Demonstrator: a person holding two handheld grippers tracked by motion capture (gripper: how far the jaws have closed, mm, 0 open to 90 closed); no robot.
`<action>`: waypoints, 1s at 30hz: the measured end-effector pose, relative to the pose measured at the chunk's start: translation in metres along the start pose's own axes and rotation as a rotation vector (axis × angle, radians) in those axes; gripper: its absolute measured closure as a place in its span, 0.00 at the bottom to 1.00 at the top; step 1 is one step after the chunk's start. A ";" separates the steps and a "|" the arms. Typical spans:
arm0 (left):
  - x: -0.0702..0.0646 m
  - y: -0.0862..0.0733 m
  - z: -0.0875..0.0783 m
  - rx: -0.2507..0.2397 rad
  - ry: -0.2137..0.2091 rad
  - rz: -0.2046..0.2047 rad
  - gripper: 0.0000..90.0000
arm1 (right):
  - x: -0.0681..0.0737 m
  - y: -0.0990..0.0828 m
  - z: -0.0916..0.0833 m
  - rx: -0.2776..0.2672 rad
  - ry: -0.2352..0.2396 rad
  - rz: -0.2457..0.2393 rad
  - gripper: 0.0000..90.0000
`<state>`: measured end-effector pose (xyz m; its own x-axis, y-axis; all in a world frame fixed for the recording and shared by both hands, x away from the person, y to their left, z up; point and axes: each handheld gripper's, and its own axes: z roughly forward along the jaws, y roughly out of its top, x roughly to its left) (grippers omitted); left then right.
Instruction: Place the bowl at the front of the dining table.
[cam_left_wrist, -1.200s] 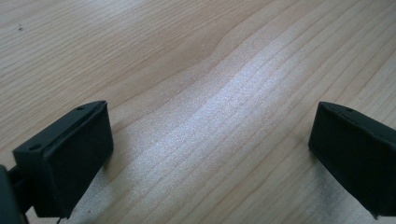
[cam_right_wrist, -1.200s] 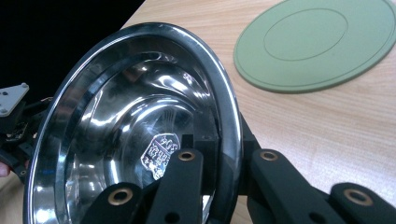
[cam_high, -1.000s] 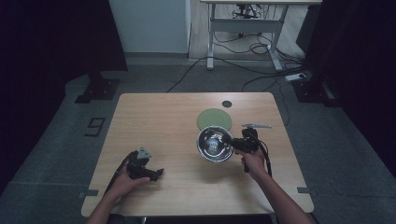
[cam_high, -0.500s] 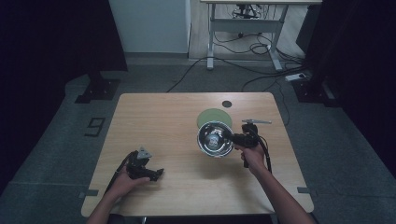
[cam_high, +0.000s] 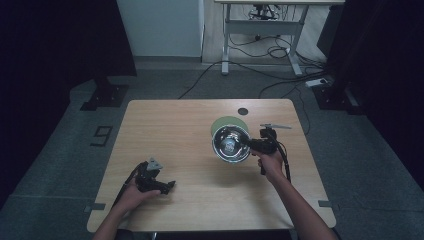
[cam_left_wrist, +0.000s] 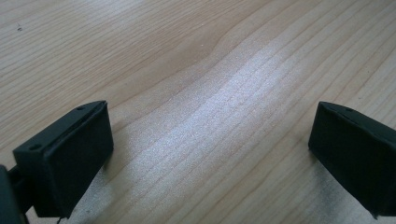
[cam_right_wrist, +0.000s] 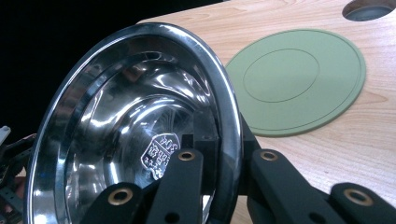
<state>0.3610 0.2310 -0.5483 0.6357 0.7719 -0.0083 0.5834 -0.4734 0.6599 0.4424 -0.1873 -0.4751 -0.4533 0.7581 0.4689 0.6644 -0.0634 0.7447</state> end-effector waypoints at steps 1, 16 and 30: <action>0.000 0.000 0.000 0.000 0.000 0.000 0.00 | -0.001 0.001 0.000 0.000 -0.001 0.001 0.96; 0.000 0.000 0.000 -0.001 0.000 0.000 0.00 | -0.008 0.012 0.005 -0.017 -0.038 0.015 0.96; 0.000 0.000 0.000 -0.001 0.001 0.000 0.00 | -0.016 0.020 0.016 -0.019 -0.065 0.024 0.95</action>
<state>0.3611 0.2310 -0.5483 0.6351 0.7724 -0.0082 0.5835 -0.4728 0.6603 0.4724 -0.1900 -0.4758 -0.3978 0.7965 0.4554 0.6627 -0.0938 0.7430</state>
